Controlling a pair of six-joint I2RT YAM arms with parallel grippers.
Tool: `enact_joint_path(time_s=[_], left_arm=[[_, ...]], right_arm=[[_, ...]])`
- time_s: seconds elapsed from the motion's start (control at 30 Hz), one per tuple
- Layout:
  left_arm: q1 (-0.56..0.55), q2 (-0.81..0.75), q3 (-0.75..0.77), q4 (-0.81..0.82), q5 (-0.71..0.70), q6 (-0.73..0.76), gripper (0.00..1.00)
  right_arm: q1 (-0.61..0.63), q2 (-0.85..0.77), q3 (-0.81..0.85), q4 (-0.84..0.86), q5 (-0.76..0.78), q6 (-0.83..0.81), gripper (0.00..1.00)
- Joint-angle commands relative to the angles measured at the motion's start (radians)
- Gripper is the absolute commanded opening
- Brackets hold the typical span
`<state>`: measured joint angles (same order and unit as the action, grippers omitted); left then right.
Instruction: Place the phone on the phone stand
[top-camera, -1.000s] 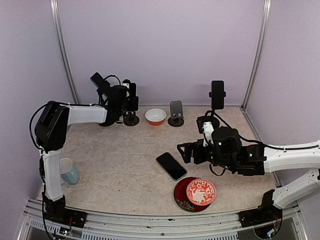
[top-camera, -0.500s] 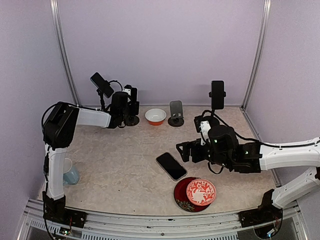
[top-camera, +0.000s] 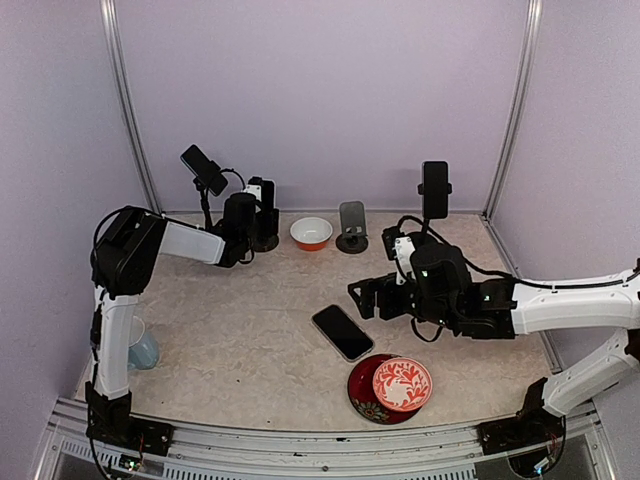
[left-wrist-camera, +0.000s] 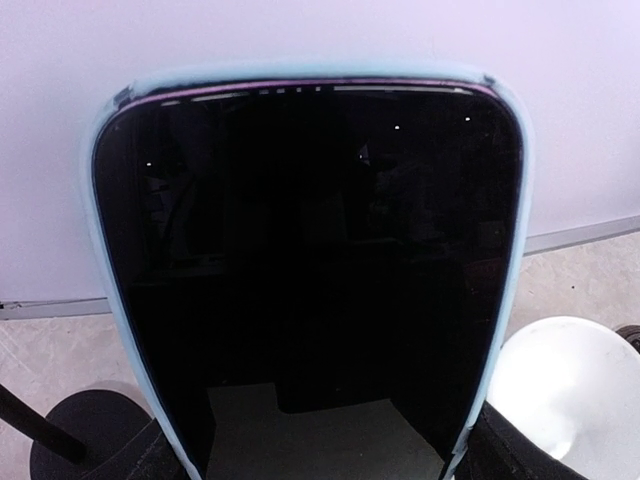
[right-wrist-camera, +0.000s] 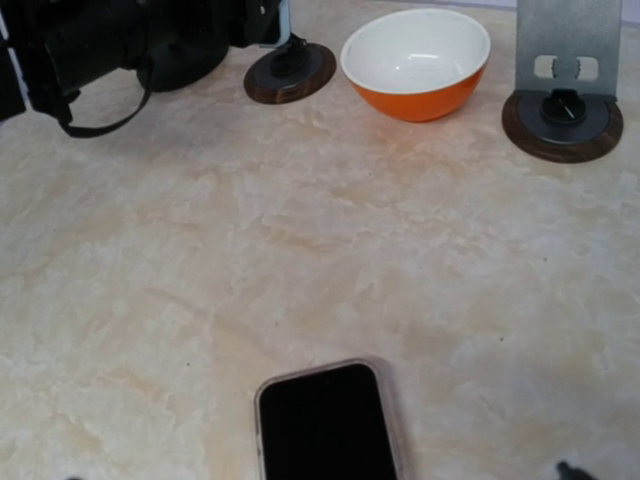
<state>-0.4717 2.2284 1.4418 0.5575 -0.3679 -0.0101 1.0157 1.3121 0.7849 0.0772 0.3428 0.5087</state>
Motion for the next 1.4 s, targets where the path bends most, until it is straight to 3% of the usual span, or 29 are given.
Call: enact_joint_path(time_s=[0.0,0.83,1.1,1.37], left_arm=[[0.003,0.003,0.002,0.090,-0.043,0.008,0.60],[-0.005,0.057,0.075,0.034,-0.085,-0.036,0.63],[-0.011,0.060,0.084,0.014,-0.106,-0.024,0.88],[-0.015,0.049,0.066,0.016,-0.141,-0.018,0.99]], right_arm=[[-0.014,0.015,0.035,0.010,-0.015,-0.018,1.00],[-0.021,0.019,0.026,0.023,-0.034,-0.010,1.00],[-0.021,0.018,0.026,0.026,-0.039,-0.010,1.00],[-0.020,0.007,0.017,0.026,-0.039,-0.005,1.00]])
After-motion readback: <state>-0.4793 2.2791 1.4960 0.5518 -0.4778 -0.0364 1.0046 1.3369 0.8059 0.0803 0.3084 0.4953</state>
